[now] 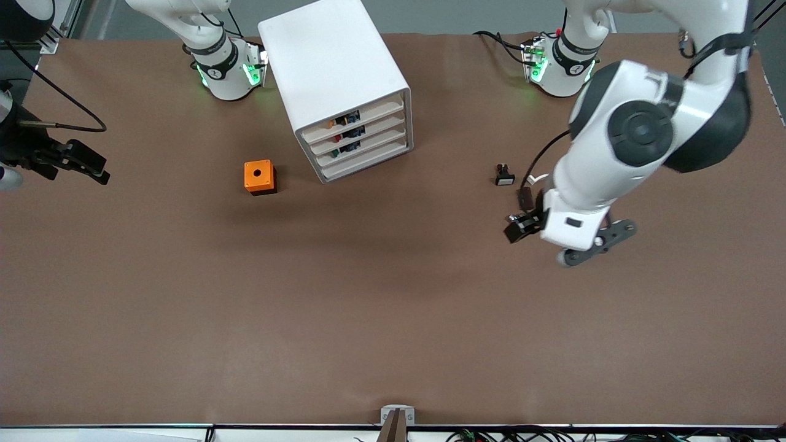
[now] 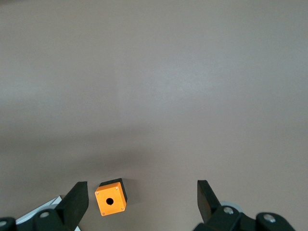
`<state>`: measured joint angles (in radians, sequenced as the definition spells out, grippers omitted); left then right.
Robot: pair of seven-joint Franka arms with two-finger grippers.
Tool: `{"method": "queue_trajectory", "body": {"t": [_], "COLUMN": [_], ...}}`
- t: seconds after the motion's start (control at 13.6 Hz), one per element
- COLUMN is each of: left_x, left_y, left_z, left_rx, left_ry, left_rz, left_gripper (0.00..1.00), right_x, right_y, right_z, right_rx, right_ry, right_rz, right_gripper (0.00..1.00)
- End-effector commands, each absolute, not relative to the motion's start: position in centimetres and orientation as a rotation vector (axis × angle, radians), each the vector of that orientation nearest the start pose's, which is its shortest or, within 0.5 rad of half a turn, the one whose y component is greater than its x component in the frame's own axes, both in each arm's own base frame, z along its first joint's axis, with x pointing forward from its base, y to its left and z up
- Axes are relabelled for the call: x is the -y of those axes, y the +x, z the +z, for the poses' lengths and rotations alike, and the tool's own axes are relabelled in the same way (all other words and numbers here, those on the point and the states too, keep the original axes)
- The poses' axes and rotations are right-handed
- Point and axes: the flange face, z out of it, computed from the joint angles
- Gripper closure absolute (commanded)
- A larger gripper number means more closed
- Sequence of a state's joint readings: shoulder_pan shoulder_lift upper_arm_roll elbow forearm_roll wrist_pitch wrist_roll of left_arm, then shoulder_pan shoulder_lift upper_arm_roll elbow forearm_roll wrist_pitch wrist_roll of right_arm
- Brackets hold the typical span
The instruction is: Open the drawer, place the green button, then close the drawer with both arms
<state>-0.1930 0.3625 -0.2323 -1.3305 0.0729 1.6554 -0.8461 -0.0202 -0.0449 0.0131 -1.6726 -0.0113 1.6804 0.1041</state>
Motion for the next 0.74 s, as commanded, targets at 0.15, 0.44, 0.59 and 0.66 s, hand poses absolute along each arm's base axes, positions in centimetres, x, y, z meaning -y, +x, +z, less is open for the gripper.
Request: {"method": "queue_trajectory", "body": {"t": [0.15,0.44,0.59,0.66], "left_x": [17.5,13.3,12.6,12.2], "left_y": [59.5,58.1,57.2,56.7], "left_z": [59.0,62.0,63.1,63.5], "left_rx": [0.523,0.449,0.394,0.378], "left_ry": [-3.047,-3.043,-3.043,-3.038], "left_rz": [0.02,0.036,0.052,0.068], "left_gripper": [0.0,0.0,0.0,0.0], "right_x": [0.9,0.7,0.6,0.5], "right_y": [54.7,54.7,54.6,54.7], "right_z": [61.5,61.5,61.6,61.5], "right_rx": [-0.169,-0.165,-0.162,-0.16], "right_ry": [-3.158,-3.158,-3.159,-3.159], "right_rz": [-0.084,-0.087,-0.087,-0.087], "right_gripper": [0.0,0.0,0.0,0.0]}}
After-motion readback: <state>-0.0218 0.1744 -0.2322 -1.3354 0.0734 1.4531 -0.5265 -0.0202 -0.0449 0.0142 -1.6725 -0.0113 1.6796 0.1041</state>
